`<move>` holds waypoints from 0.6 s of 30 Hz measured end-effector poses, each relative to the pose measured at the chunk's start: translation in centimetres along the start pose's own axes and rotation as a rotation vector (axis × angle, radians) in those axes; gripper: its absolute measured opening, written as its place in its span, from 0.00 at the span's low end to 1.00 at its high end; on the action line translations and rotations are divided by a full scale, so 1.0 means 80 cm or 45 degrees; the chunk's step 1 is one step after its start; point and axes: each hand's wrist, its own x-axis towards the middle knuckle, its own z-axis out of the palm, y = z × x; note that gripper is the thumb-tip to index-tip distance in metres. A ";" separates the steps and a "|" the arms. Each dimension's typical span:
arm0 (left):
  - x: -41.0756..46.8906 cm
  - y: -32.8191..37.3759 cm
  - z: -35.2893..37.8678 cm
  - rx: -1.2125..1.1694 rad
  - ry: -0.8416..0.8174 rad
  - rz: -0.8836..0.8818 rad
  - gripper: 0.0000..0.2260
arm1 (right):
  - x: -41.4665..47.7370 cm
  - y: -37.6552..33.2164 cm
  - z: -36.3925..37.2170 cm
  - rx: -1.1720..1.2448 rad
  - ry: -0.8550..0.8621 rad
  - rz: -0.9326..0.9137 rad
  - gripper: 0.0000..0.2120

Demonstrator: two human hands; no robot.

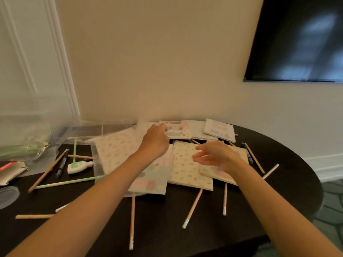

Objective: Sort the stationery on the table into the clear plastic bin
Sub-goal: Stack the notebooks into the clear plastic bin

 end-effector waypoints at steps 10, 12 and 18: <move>0.053 0.042 0.106 0.266 -0.628 -0.022 0.05 | 0.071 0.068 -0.142 -1.163 0.697 0.202 0.17; 0.054 0.043 0.118 0.326 -0.735 -0.026 0.15 | 0.080 0.073 -0.149 -1.149 0.652 0.228 0.18; 0.052 0.045 0.147 0.489 -0.789 0.024 0.16 | 0.096 0.079 -0.150 -0.997 0.639 0.271 0.17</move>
